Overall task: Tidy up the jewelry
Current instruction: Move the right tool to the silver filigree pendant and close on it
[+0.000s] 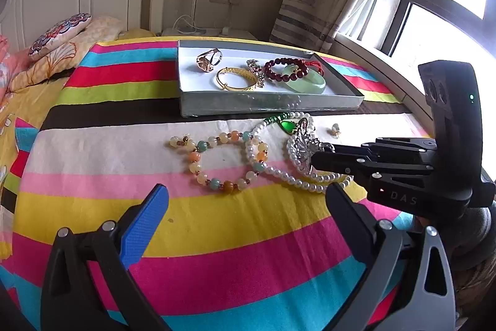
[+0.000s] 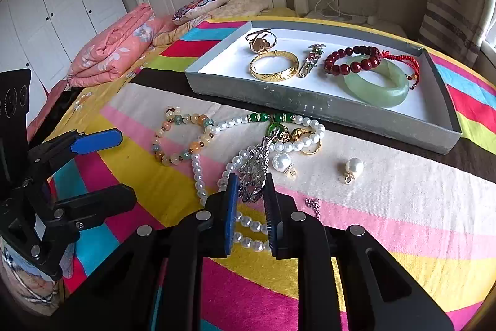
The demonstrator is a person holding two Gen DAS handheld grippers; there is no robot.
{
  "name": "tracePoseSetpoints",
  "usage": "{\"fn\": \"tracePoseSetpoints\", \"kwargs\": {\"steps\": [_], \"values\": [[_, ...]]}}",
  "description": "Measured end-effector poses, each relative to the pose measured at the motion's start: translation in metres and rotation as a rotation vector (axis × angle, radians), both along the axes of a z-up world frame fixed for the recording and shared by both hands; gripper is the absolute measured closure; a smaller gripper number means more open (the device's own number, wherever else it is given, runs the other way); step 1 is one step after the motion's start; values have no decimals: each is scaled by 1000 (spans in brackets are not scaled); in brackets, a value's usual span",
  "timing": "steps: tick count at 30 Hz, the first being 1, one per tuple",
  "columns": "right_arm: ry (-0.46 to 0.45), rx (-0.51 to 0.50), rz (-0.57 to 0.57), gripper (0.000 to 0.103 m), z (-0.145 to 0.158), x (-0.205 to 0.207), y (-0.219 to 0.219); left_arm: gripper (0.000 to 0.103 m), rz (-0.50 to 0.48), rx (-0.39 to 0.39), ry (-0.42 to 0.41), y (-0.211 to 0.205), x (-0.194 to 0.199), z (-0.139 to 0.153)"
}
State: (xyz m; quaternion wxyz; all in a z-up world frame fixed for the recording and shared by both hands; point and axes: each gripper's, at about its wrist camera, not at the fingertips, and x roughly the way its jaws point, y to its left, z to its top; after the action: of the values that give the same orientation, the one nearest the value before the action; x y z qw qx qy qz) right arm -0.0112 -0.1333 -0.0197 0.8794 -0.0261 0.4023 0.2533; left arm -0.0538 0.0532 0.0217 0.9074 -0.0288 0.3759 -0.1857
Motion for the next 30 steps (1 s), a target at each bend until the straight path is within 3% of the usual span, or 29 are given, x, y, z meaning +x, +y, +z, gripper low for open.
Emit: {"fn": "tracePoseSetpoints", "kwargs": {"steps": [4, 9, 14, 20, 30], "values": [[-49, 20, 8, 87, 5, -8, -3, 4, 0, 16, 4, -2, 1, 0], [-87, 145, -16, 87, 14, -13, -26, 13, 15, 66, 9, -8, 2, -2], [-92, 252, -65, 87, 20, -11, -46, 33, 21, 161, -8, -22, 4, -2], [-113, 251, -65, 87, 21, -14, -44, 61, -3, 240, 15, -32, 16, -8], [-109, 266, -65, 87, 21, -15, -46, 63, -95, 420, -15, -53, 29, -12]]}}
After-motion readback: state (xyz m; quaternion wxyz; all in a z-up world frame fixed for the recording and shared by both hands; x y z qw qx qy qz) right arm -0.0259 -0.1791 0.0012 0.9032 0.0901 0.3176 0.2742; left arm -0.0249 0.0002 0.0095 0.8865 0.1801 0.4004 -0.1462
